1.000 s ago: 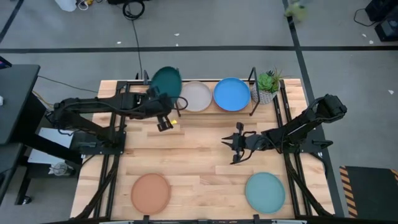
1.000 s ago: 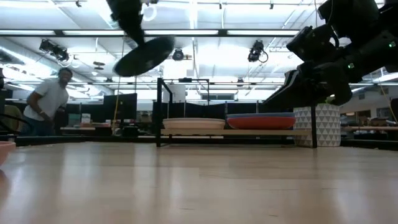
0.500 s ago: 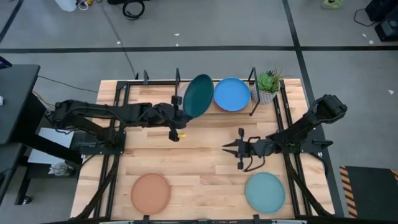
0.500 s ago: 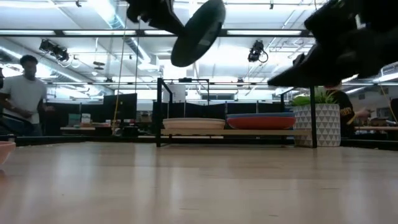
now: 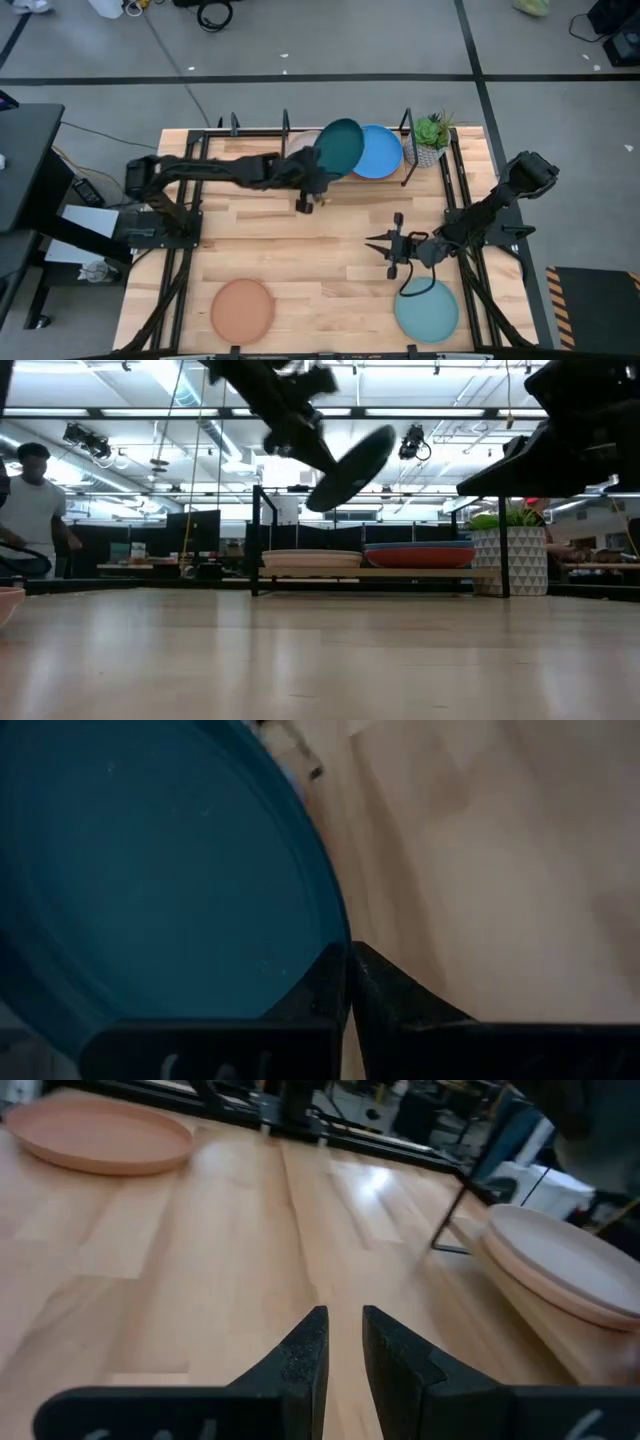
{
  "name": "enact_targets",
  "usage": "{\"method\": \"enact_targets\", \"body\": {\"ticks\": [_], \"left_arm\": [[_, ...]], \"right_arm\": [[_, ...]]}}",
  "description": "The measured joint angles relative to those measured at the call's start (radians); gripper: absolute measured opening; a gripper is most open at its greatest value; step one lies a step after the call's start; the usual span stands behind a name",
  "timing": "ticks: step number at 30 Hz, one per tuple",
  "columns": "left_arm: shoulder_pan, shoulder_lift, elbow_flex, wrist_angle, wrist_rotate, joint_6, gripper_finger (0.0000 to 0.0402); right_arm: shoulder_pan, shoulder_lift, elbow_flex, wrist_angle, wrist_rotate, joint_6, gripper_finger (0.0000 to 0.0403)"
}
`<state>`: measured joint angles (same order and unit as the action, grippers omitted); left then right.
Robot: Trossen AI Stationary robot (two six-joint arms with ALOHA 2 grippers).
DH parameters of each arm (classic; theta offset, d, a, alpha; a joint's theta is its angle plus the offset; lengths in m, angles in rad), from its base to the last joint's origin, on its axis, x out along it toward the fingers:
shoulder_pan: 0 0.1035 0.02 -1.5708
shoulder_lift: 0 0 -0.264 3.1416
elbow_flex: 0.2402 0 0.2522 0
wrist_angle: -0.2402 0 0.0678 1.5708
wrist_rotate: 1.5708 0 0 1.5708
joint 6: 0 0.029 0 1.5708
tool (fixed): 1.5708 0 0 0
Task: Place and stack plates onto a shelf
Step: Stack the green plate on the blue plate on the shelf
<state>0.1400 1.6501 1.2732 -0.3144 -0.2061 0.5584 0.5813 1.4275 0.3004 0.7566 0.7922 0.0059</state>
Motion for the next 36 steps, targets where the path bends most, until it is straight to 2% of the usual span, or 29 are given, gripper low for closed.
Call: {"method": "enact_targets", "body": {"ticks": [7, 11, 16, 26, 36], "left_arm": [[0.080, 0.160, 0.184, -0.072, 0.112, 0.063, 0.0016], [0.110, 0.234, 0.284, -0.109, 0.142, 0.099, 0.0016], [0.134, 0.312, 0.375, -0.093, 0.200, 0.153, 0.0015], [0.166, 0.422, 0.385, 0.007, 0.252, 0.262, 0.0015], [0.165, 0.430, 0.385, 0.004, 0.250, 0.284, 0.0020]], "right_arm": [[0.038, -0.002, -0.005, -0.027, 0.076, -0.007, 0.0071], [0.051, -0.002, -0.004, -0.046, 0.100, -0.005, 0.0071], [0.071, -0.009, -0.004, -0.088, 0.149, 0.024, 0.0071], [0.097, -0.011, -0.005, -0.106, 0.161, 0.075, 0.0071], [0.101, -0.011, -0.005, -0.109, 0.150, 0.130, 0.0071]]}}
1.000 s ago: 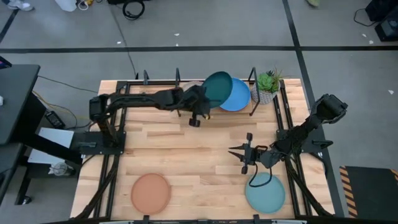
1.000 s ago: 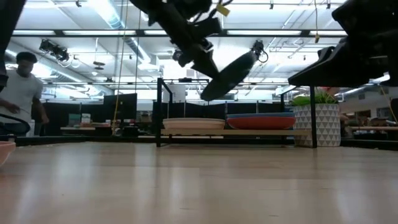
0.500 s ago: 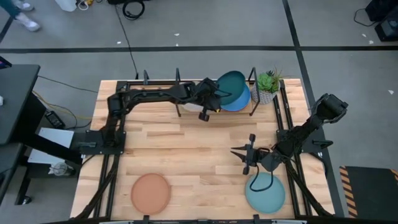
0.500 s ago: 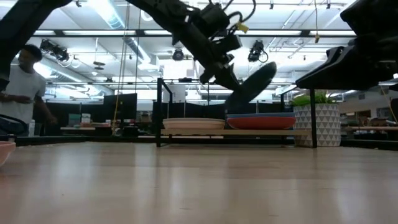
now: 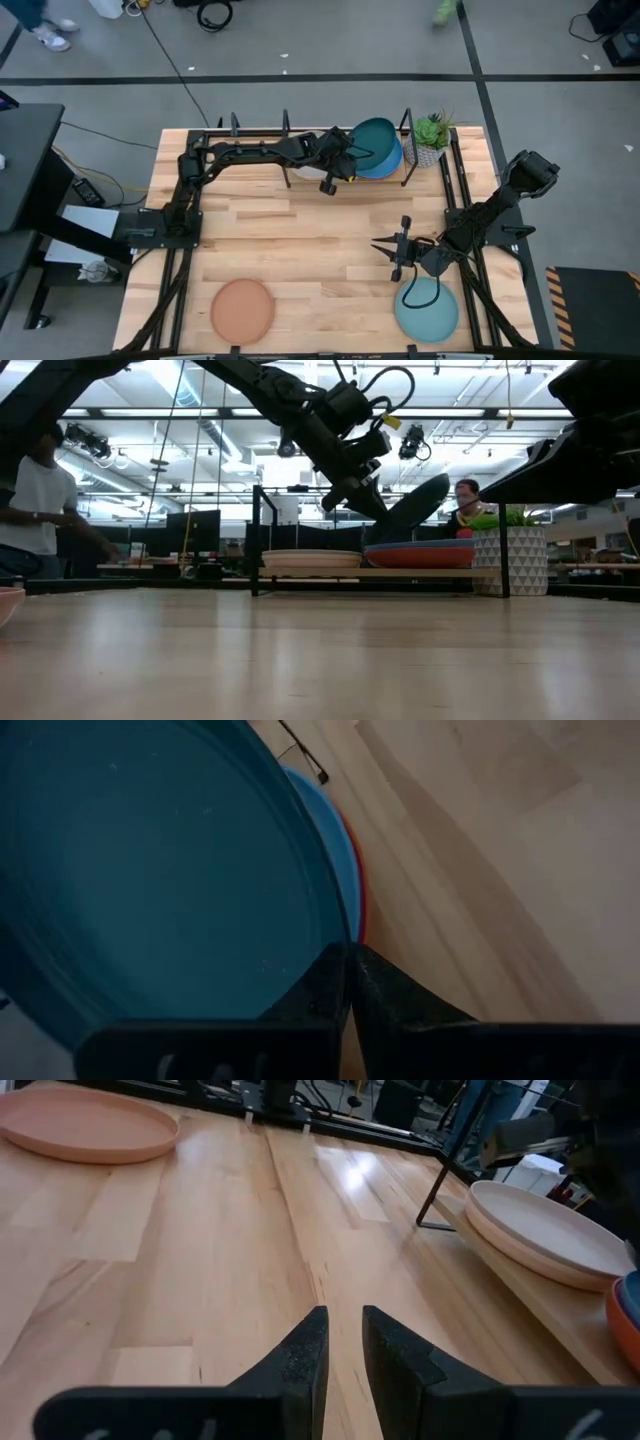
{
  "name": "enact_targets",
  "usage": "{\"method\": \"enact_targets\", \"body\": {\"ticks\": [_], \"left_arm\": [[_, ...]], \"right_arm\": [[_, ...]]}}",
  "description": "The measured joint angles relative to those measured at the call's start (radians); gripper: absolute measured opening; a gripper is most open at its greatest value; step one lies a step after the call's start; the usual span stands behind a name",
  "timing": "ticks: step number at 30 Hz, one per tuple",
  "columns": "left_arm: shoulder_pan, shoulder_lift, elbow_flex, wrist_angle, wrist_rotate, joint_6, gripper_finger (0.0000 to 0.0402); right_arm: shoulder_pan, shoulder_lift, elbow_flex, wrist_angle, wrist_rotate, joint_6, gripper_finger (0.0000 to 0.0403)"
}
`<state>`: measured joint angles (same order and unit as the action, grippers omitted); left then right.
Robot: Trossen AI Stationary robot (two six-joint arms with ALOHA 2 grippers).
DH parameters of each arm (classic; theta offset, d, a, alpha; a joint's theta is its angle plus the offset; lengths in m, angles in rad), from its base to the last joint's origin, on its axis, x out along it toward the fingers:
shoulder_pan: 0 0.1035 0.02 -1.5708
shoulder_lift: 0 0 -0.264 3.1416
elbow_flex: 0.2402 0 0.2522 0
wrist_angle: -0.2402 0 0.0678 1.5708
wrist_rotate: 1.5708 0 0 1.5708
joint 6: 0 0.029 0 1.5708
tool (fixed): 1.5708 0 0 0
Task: Place and stack plates onto a shelf
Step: Stack the green plate on the blue plate on the shelf, then stack the brown plate on the grey plate on the shelf
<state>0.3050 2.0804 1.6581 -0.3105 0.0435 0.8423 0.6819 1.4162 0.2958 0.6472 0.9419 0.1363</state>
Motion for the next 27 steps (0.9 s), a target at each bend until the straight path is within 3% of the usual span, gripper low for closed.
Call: {"method": "enact_targets", "body": {"ticks": [10, 21, 27], "left_arm": [[-0.001, 0.000, 0.000, -0.008, -0.025, -0.027, 0.0032], [-0.001, 0.000, 0.000, -0.009, -0.117, -0.120, 0.0135], [-0.031, -0.061, -0.001, -0.051, -0.170, -0.120, 0.0155]], "right_arm": [[0.000, 0.000, 0.000, 0.000, -0.002, 0.000, 0.0071], [0.000, 0.000, 0.000, 0.001, -0.002, -0.018, 0.0071], [-0.006, 0.000, 0.000, 0.011, -0.001, -0.058, 0.0071]]}}
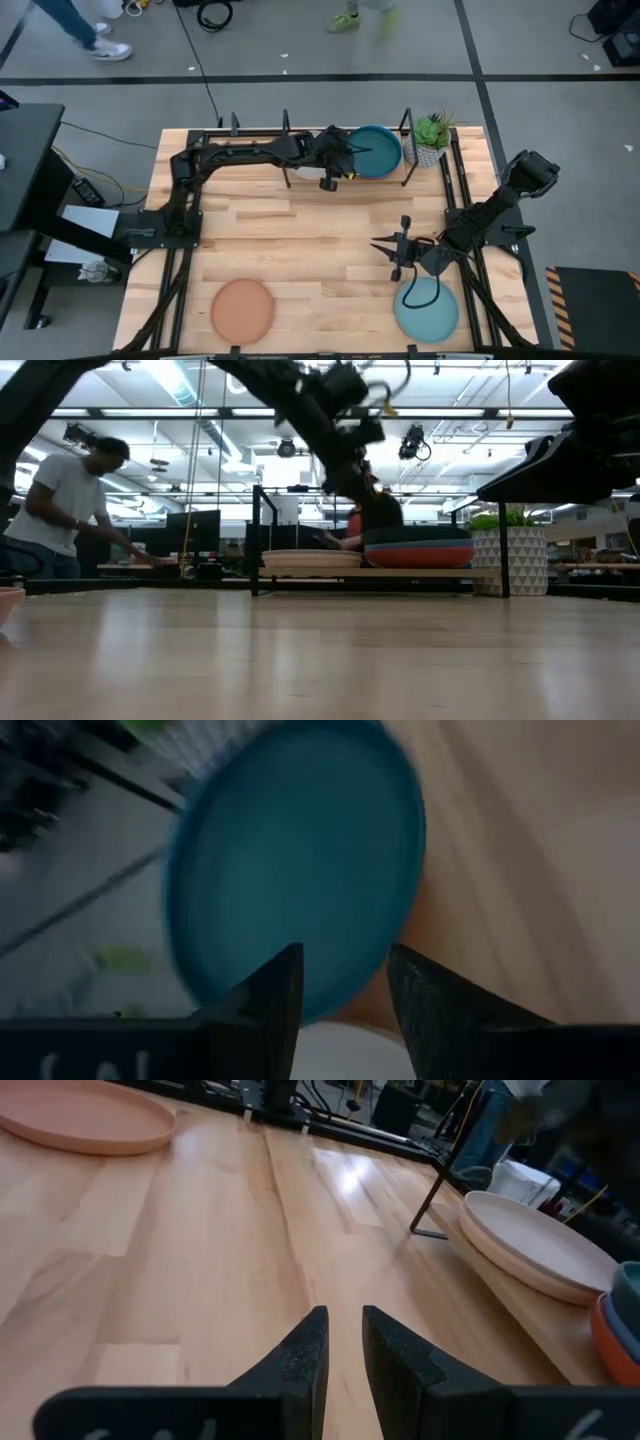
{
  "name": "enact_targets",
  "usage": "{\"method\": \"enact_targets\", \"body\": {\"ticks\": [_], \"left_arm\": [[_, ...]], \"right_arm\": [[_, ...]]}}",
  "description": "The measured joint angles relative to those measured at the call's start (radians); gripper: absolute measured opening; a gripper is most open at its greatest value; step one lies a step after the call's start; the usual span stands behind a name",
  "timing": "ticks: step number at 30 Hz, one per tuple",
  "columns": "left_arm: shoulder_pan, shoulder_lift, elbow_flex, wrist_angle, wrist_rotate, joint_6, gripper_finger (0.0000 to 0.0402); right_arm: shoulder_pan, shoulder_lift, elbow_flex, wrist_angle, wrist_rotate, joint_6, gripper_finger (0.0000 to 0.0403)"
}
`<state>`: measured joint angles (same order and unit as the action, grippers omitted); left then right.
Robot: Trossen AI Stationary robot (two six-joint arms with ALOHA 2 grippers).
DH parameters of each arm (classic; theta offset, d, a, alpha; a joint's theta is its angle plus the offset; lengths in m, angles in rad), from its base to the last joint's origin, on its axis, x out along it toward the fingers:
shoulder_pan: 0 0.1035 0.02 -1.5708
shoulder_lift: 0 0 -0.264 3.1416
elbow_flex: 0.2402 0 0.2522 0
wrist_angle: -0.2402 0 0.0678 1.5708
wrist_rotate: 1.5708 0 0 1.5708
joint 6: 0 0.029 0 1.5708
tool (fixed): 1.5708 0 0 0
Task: Place and stack plates onto a shelf
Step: Stack the brown plate on the grey plate on the shelf
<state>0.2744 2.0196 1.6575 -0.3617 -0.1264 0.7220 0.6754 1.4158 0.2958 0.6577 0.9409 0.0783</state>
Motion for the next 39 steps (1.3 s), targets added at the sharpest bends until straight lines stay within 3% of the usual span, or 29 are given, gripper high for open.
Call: {"method": "enact_targets", "body": {"ticks": [6, 14, 22, 29, 39], "left_arm": [[-0.063, -0.097, 0.001, -0.177, -0.001, -0.138, 0.0155], [-0.170, -0.150, 0.001, -0.575, 0.001, -0.564, 0.0155], [-0.314, -0.147, 0.000, -0.879, 0.017, -0.912, 0.0155], [-0.492, -0.146, -0.001, -0.945, 0.015, -1.153, 0.0155], [-0.714, -0.144, -0.066, -0.874, -0.082, -1.563, 0.0155]], "right_arm": [[-0.021, 0.000, 0.000, 0.015, 0.008, -0.065, 0.0071], [-0.076, 0.000, 0.000, 0.077, -0.006, -0.185, 0.0071], [-0.167, 0.000, 0.001, 0.184, -0.226, -0.344, 0.0071], [-0.269, 0.000, 0.001, 0.191, -0.361, -0.387, 0.0071], [-0.325, 0.000, 0.000, 0.192, -0.514, -0.421, 0.0071]]}}
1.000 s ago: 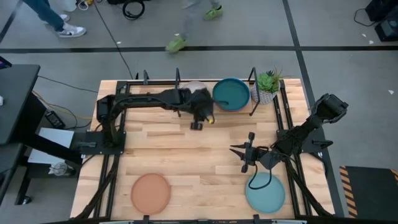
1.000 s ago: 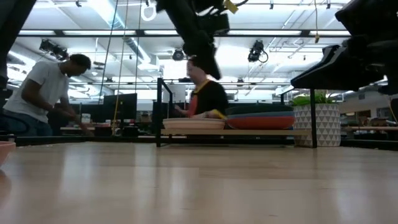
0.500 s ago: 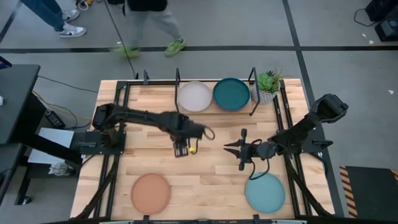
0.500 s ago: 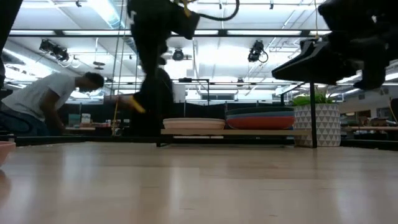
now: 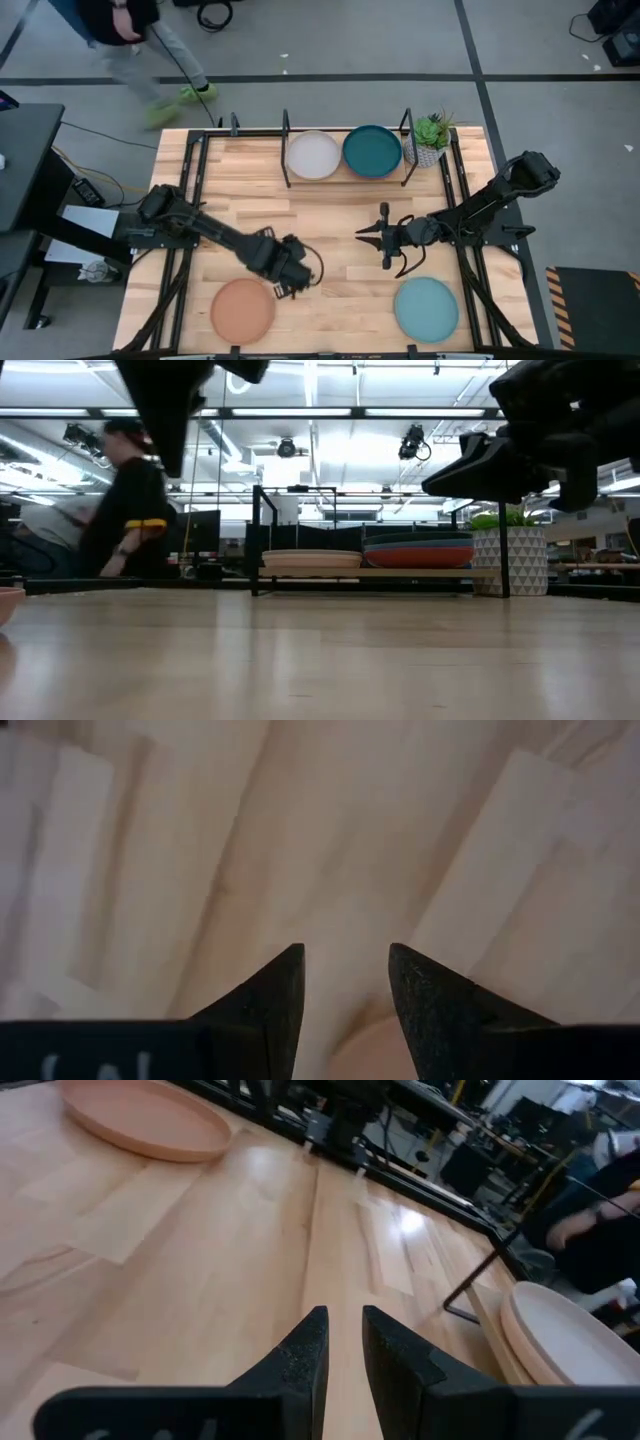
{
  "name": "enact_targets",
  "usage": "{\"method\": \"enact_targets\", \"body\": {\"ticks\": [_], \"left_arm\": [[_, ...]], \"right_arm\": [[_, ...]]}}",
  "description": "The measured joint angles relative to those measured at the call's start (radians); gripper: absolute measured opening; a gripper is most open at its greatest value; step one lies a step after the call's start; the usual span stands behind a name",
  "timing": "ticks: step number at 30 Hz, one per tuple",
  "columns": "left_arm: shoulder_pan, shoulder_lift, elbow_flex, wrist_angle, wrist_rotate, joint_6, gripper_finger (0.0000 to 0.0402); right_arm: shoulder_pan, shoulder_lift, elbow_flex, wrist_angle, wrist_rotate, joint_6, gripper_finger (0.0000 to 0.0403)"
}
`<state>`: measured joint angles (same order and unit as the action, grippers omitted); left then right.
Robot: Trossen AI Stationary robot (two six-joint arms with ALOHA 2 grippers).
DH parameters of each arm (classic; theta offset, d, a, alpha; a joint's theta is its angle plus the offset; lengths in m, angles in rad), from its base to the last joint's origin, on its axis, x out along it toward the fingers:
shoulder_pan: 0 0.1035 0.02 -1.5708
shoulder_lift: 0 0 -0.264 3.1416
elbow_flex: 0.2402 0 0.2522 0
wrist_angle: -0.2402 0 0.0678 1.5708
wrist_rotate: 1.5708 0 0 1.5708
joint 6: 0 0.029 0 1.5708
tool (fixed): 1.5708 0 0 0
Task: Place and stack plates onto a shelf
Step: Stack the brown plate on the grey plate on the shelf
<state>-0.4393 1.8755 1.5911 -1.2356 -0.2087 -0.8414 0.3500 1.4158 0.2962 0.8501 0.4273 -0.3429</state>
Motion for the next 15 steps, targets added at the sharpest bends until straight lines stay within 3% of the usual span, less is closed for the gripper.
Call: {"method": "enact_targets", "body": {"ticks": [7, 15], "left_arm": [[-0.125, 0.000, -0.082, 0.171, -0.005, -0.343, 0.0155], [-0.228, 0.000, -0.093, 0.318, -0.011, -0.650, 0.0155]], "right_arm": [[-0.026, 0.000, 0.000, 0.020, -0.109, -0.052, 0.0071], [-0.046, 0.000, 0.000, 0.028, -0.259, -0.069, 0.0071]]}}
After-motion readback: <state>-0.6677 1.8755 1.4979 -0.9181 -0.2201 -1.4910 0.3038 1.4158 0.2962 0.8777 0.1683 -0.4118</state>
